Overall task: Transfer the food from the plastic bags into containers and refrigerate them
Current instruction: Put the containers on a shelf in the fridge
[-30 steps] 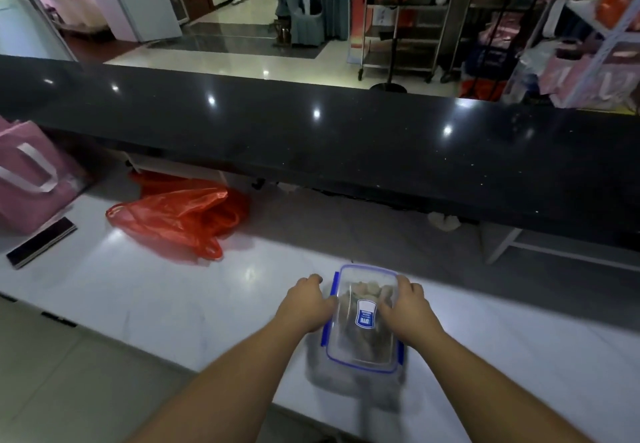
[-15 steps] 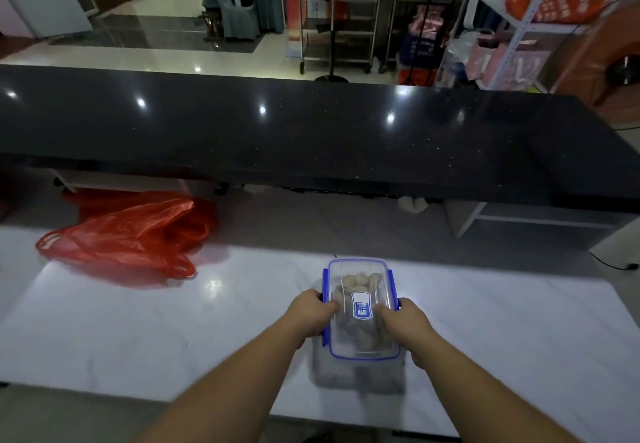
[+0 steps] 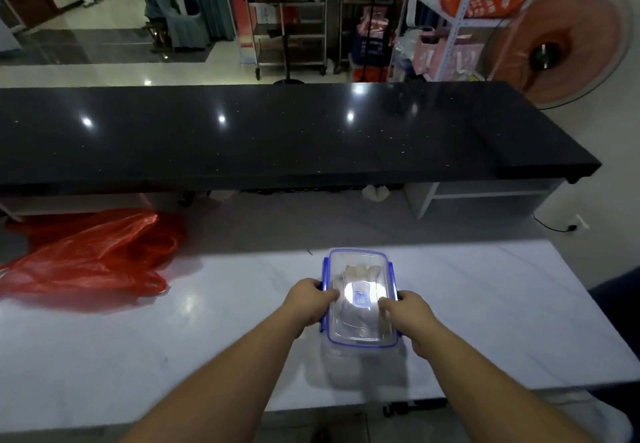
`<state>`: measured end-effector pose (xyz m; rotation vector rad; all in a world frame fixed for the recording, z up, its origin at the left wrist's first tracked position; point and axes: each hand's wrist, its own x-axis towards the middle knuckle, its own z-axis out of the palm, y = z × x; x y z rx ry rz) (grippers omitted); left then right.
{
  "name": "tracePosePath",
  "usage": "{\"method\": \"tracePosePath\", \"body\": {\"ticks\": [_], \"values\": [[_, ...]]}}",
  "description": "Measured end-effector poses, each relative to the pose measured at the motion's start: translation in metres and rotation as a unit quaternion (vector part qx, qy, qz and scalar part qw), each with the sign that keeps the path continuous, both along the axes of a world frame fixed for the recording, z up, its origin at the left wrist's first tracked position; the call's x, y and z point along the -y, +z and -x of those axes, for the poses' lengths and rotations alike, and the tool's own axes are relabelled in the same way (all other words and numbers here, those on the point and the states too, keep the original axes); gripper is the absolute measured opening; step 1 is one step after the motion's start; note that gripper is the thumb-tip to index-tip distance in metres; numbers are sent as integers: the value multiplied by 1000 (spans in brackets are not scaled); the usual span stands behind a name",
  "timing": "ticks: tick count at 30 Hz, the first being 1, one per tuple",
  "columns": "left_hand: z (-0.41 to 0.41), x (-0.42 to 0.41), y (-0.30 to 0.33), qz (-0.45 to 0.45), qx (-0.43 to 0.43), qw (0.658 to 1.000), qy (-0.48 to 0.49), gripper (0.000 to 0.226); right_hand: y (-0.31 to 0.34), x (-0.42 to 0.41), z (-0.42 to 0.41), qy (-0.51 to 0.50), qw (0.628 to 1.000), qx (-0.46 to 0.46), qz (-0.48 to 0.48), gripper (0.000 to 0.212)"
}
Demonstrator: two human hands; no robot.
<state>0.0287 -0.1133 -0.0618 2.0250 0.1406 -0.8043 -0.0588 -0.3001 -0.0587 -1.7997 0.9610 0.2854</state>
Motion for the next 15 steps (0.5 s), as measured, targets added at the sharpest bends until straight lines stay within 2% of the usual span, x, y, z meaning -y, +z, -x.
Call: {"method": "tracePosePath", "body": {"ticks": [7, 15], "values": [[38, 55, 14, 20, 1, 998, -51, 29, 16, 44, 61, -63, 998, 20, -17, 15], [130, 142, 28, 22, 18, 990, -141, 24, 30, 111, 187, -152, 987, 56, -20, 14]]}}
